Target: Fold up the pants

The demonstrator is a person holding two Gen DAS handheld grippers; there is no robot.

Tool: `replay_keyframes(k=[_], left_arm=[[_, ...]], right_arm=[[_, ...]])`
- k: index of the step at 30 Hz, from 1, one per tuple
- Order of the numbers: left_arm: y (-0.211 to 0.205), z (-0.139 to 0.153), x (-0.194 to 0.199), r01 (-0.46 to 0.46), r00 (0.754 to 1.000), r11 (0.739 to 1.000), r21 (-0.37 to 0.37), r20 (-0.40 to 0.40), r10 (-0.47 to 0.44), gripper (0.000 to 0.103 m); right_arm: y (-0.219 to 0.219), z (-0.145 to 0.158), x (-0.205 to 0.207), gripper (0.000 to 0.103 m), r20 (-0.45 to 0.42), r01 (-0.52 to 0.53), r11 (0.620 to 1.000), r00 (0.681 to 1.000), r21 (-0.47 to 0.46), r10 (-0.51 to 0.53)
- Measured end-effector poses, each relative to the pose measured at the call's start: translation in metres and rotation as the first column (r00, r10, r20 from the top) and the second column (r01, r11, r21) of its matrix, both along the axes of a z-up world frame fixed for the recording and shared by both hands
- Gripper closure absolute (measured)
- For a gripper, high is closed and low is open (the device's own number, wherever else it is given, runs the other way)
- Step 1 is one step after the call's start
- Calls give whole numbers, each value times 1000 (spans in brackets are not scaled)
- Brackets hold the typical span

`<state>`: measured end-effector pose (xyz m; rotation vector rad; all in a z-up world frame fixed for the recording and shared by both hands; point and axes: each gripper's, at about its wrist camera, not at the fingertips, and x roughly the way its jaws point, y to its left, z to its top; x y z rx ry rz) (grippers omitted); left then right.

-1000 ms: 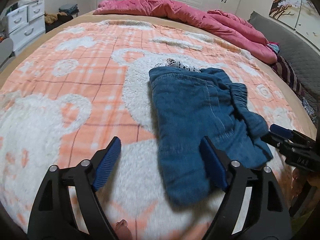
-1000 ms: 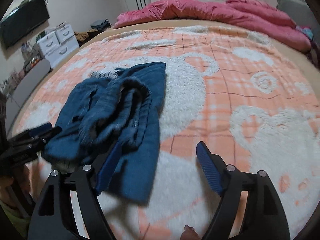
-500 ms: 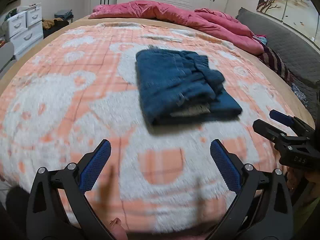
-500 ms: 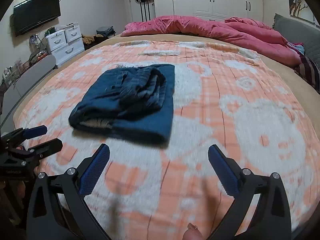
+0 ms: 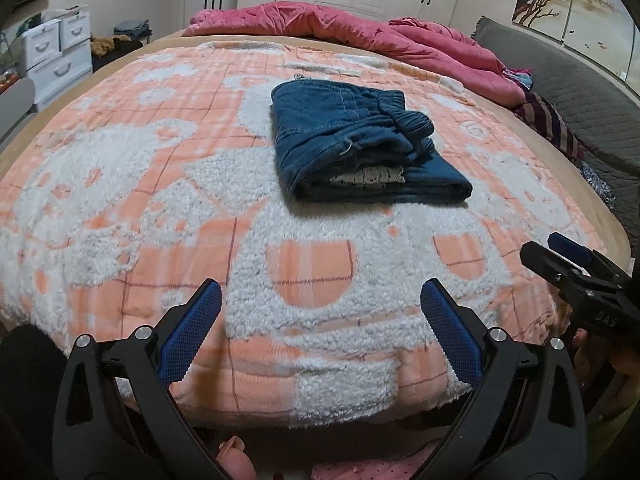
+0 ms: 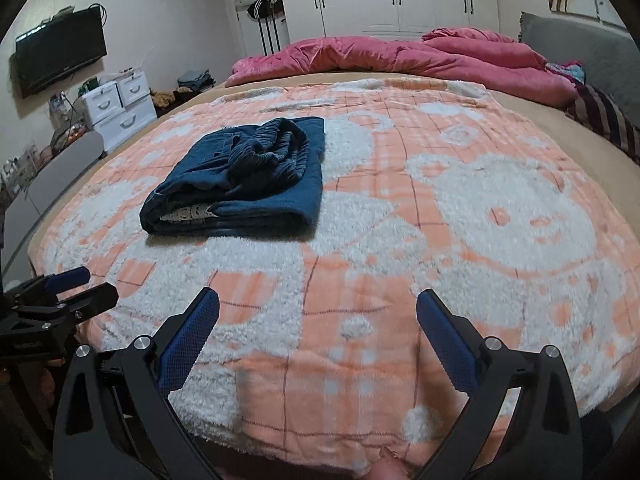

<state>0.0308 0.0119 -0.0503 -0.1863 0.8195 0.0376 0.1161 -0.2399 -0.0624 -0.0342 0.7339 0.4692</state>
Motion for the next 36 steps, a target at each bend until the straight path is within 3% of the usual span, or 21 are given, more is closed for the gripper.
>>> replay_keyframes(k=[36], left_arm=[[-1,-3,-2,-4,1000,1000,2,-6,4,9]], right_arm=[[1,-14,-2,4,31,6,1000,1000,-23,-5]])
